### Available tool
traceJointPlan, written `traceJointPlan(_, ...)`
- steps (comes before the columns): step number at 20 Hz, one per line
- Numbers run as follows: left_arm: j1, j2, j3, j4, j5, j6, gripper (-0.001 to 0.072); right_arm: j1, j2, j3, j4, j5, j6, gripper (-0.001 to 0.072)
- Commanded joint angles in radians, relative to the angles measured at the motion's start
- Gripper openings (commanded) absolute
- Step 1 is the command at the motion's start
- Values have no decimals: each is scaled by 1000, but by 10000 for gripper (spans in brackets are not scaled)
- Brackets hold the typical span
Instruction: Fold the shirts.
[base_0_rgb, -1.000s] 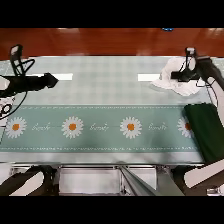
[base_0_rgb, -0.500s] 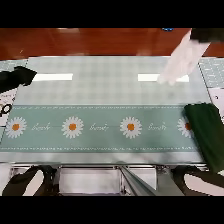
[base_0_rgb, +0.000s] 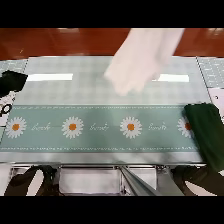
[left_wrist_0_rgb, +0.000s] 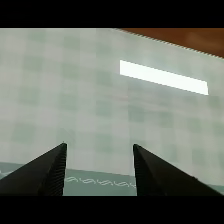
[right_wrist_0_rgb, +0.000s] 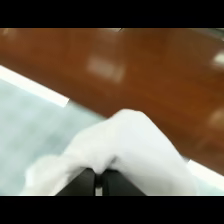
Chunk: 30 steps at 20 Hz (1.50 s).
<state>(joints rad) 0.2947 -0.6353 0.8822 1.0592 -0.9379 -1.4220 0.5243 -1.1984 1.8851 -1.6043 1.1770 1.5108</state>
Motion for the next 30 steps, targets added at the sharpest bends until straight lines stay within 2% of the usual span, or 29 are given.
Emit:
traceJointPlan(1,93,-21,-3,-23,-94,-100,506,177,-38,-100,10,150,47,24)
traceJointPlan(3,93,-31,-7,-59,-146,-39,507,243,-89,-217,51,74,86,24)
traceJointPlan(5,69,-31,-33,-65,-159,-26,506,279,-161,-307,124,-10,93,24)
traceJointPlan(7,39,-31,-80,-65,-160,-8,507,282,-250,-341,169,-21,98,24)
traceJointPlan(9,-15,-32,-142,-65,-159,-7,507,281,-325,-344,124,-8,110,25)
traceJointPlan(10,-47,-37,-170,-64,-151,-4,507,277,-345,-343,56,9,132,87)
traceJointPlan(11,-63,-48,-180,-64,-148,0,507,264,-348,-342,-19,43,135,325)
traceJointPlan(12,-62,-58,-177,-64,-148,0,507,240,-338,-328,-93,111,132,405)
traceJointPlan(14,-16,-63,-167,-62,-151,0,507,147,-257,-320,-253,230,129,405)
traceJointPlan(15,19,-62,-172,-63,-175,-1,507,59,-184,-356,-273,245,170,405)
traceJointPlan(16,49,-64,-194,-68,-208,-4,507,-55,-90,-459,-216,201,235,405)
traceJointPlan(17,63,-68,-239,-99,-240,-3,506,-163,9,-619,-126,89,276,405)
traceJointPlan(18,61,-80,-296,-160,-259,11,506,-263,107,-817,0,-57,302,404)
traceJointPlan(19,45,-104,-358,-252,-272,67,506,-357,193,-1030,184,-200,294,404)
traceJointPlan(21,-21,-182,-460,-401,-266,159,506,-477,282,-1336,530,-327,122,404)
traceJointPlan(23,-117,-280,-480,-425,-185,180,506,-530,312,-1479,727,-336,-27,404)
traceJointPlan(24,-166,-322,-476,-440,-122,180,506,-529,312,-1503,759,-334,-60,404)
traceJointPlan(27,-297,-439,-459,-538,79,180,506,-508,312,-1507,768,-336,-64,404)
traceJointPlan(30,-378,-553,-406,-589,110,182,506,-508,312,-1507,793,-333,-76,404)
